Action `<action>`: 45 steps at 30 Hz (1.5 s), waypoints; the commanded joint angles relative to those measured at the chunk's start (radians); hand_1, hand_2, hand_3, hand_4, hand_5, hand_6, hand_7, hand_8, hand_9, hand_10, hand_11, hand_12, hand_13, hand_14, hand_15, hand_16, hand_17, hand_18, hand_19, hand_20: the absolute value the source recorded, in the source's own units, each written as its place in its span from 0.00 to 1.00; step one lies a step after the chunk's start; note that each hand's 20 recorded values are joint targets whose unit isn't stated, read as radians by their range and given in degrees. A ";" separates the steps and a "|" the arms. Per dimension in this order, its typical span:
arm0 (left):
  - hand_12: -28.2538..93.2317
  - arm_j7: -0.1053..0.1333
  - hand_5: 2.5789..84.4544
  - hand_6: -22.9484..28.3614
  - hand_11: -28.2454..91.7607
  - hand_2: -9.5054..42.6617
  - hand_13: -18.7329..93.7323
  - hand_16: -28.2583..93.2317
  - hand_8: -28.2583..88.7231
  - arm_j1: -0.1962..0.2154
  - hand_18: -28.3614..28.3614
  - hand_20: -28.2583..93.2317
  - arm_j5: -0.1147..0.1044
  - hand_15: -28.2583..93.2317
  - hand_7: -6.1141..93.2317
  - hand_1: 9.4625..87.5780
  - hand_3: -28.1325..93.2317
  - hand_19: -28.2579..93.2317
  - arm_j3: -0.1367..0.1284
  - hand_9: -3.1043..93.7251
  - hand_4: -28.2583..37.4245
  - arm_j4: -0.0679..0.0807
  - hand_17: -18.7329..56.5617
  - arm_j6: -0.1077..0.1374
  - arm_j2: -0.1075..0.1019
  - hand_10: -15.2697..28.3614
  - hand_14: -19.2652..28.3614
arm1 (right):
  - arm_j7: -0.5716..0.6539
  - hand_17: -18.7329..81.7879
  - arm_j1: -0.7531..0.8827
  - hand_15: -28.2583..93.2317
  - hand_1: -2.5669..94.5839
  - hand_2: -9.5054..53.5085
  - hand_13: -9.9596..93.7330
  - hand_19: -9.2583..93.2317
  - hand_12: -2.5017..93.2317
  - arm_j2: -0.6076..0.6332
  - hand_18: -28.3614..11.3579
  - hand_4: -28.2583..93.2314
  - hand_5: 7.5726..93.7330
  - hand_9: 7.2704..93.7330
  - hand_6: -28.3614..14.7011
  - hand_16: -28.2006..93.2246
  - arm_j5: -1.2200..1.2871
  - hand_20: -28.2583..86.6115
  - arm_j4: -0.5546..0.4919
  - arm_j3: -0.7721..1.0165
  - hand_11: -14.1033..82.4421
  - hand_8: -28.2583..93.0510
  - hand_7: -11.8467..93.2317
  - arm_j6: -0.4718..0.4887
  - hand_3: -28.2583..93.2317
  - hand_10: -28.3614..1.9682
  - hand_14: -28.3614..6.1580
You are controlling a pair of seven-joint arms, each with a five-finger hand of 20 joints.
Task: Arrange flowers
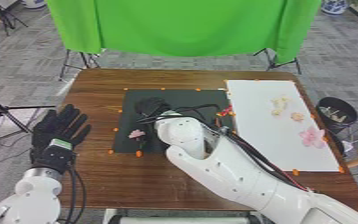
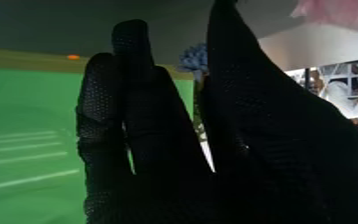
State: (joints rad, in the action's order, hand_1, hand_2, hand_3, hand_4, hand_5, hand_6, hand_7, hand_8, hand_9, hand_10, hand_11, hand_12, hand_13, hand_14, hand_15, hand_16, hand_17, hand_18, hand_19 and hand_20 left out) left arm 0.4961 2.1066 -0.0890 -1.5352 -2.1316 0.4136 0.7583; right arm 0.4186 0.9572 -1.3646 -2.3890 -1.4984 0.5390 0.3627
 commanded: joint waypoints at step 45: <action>0.31 0.018 0.53 0.63 0.48 0.49 0.42 0.14 0.13 0.037 0.78 0.30 -0.026 0.63 0.30 0.28 0.83 0.59 -0.009 0.44 0.00 -0.013 0.16 0.012 -0.011 0.70 0.75 | -0.018 0.43 -0.003 0.52 0.47 0.21 0.59 0.76 0.13 0.044 0.20 0.00 0.56 0.56 0.65 0.35 0.076 0.43 -0.009 -0.011 0.29 0.10 0.28 -0.166 0.78 0.58 0.44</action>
State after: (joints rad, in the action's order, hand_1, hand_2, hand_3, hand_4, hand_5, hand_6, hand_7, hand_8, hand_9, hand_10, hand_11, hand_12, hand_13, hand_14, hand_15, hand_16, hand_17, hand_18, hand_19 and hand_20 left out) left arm 0.5276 2.1354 -0.1215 -1.5381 -2.1370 0.4201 0.7422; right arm 0.4005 0.9575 -1.3213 -2.3160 -1.5069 0.5204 0.1901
